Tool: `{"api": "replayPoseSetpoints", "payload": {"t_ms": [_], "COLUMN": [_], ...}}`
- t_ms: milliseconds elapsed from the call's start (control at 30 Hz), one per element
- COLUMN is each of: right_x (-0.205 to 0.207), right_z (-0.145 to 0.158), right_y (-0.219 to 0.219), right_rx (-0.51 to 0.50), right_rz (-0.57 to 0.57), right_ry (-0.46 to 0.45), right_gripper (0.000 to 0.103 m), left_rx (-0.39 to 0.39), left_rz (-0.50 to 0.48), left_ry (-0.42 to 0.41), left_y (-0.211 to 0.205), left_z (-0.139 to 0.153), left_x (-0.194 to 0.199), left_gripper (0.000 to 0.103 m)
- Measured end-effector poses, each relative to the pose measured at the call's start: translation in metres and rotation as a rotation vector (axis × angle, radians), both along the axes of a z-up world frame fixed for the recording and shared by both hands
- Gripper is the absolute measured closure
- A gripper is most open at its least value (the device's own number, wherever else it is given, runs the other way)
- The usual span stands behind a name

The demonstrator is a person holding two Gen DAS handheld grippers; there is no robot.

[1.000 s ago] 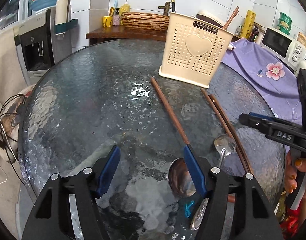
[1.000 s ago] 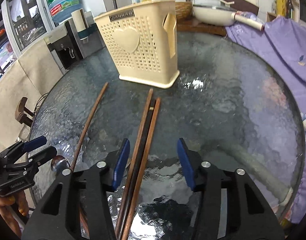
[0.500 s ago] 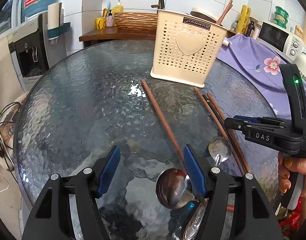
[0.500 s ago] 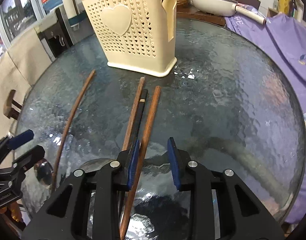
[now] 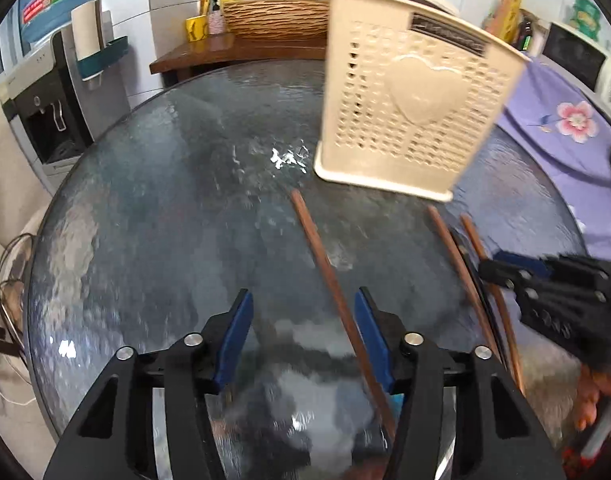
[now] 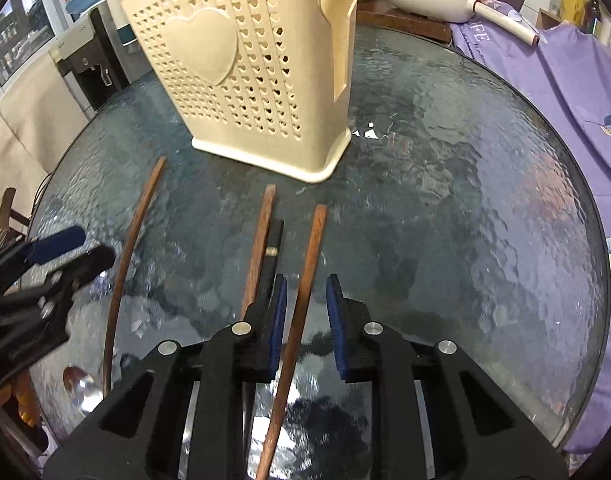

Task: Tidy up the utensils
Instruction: 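Move the left gripper toward the spoons while the right gripper approaches the wooden chopsticks, then grasp a wooden chopstick with the left gripper while the right gripper grasps another wooden chopstick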

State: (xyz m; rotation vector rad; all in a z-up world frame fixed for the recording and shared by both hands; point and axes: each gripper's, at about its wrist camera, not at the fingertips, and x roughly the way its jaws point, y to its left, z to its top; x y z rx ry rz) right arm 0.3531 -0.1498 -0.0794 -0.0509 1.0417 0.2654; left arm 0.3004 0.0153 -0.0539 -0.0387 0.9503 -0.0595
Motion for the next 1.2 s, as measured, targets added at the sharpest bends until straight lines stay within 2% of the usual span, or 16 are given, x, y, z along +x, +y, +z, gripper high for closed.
{"api": "replayPoseSetpoints", "payload": {"t_ms": [67, 200, 300, 533, 567, 833, 1033, 1200], "right_x": [0.003, 0.01, 0.017, 0.029, 0.03, 0.022, 0.02, 0.013], "right_z": [0.0, 0.0, 0.0, 0.0, -0.001, -0.002, -0.003, 0.002], "right_y": [0.002, 0.004, 0.006, 0.005, 0.006, 0.018, 0.016, 0.006], "right_rx": [-0.005, -0.007, -0.008, -0.007, -0.016, -0.063, -0.066, -0.023], "right_rz": [-0.007, -0.026, -0.04, -0.065, -0.064, -0.049, -0.045, -0.045], "right_ry": [-0.002, 0.001, 0.004, 0.02, 0.018, -0.007, -0.024, -0.058], "right_gripper": [0.082, 0.082, 0.087, 0.091, 0.094, 0.095, 0.095, 0.095], "left_rx": [-0.023, -0.009, 0.015, 0.06, 0.072, 0.089, 0.101, 0.087], "left_rz": [0.019, 0.061, 0.073, 0.083, 0.078, 0.091, 0.104, 0.11], "left_ry": [0.029, 0.05, 0.069, 0.08, 0.078, 0.071, 0.069, 0.064], "left_y": [0.0, 0.001, -0.003, -0.007, -0.009, -0.02, -0.026, -0.029], "left_z": [-0.003, -0.006, -0.01, -0.012, -0.012, -0.012, -0.013, -0.012], "left_x": [0.016, 0.039, 0.051, 0.061, 0.06, 0.061, 0.06, 0.059], "left_gripper": [0.058, 0.064, 0.067, 0.074, 0.077, 0.094, 0.094, 0.095]}}
